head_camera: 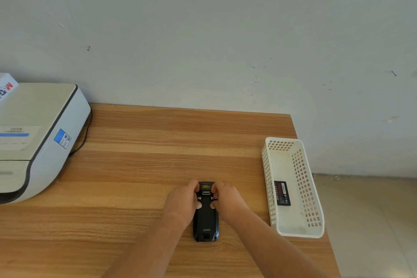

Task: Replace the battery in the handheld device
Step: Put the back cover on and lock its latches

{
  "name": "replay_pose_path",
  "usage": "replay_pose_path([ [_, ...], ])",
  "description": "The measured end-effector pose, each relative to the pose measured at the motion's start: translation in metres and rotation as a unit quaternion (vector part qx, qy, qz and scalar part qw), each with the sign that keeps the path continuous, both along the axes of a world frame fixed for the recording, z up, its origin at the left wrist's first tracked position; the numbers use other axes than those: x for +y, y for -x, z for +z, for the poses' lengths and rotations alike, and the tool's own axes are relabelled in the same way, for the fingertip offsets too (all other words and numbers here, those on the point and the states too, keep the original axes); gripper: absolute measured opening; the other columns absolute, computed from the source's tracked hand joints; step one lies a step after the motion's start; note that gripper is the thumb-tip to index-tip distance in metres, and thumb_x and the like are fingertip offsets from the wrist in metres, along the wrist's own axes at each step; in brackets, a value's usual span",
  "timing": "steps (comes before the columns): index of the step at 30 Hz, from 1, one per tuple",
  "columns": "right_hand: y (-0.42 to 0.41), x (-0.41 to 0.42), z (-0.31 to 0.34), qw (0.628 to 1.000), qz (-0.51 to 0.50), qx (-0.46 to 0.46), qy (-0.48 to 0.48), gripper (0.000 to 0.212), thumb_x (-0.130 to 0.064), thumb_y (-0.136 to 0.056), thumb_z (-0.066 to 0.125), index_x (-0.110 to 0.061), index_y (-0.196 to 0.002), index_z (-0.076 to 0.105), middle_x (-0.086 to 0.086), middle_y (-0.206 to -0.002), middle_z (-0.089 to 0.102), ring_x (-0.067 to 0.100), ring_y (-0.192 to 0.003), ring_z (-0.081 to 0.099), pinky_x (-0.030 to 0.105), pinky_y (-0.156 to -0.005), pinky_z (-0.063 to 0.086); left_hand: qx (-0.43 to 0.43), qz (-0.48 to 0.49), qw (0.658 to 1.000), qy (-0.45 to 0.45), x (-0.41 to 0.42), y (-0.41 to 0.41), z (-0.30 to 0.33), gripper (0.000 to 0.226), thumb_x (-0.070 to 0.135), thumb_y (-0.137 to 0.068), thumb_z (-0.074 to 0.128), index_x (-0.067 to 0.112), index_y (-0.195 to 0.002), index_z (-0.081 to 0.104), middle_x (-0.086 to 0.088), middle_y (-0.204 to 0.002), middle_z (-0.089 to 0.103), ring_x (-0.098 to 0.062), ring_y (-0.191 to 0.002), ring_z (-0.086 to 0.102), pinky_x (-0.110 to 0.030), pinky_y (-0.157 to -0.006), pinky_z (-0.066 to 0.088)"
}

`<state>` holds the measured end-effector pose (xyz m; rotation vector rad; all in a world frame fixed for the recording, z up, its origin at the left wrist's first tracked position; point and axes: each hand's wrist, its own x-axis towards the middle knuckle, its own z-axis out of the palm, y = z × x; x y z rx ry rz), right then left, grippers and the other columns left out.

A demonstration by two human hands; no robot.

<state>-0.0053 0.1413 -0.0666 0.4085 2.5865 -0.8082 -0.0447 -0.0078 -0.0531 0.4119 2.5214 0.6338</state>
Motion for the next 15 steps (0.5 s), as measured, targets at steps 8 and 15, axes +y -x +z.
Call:
replay_pose_path([
  [8,-0.003,-0.001,0.000,0.999,-0.035,-0.001,0.022,0.033,-0.012,-0.086,0.067,-0.019,-0.115,0.054,-0.002,-0.107,0.057,0.014,-0.097,0.055,0.029,-0.085,0.051,0.019,0.012,1.000,-0.001,0.000,-0.003,-0.002,0.029,0.023,-0.087,0.070,0.027,-0.110,0.054,0.012,-0.091,0.060,-0.009,-0.089,0.057,-0.033,-0.087,0.052],
  [15,-0.033,0.005,-0.004,0.998,-0.033,0.058,-0.002,0.042,-0.034,-0.094,0.060,-0.025,-0.134,0.051,-0.008,-0.132,0.047,0.009,-0.121,0.040,0.025,-0.103,0.037,0.100,-0.071,0.990,0.065,-0.012,-0.010,-0.001,0.038,0.043,-0.093,0.058,0.030,-0.129,0.054,0.012,-0.126,0.054,-0.011,-0.121,0.046,-0.032,-0.102,0.040],
])
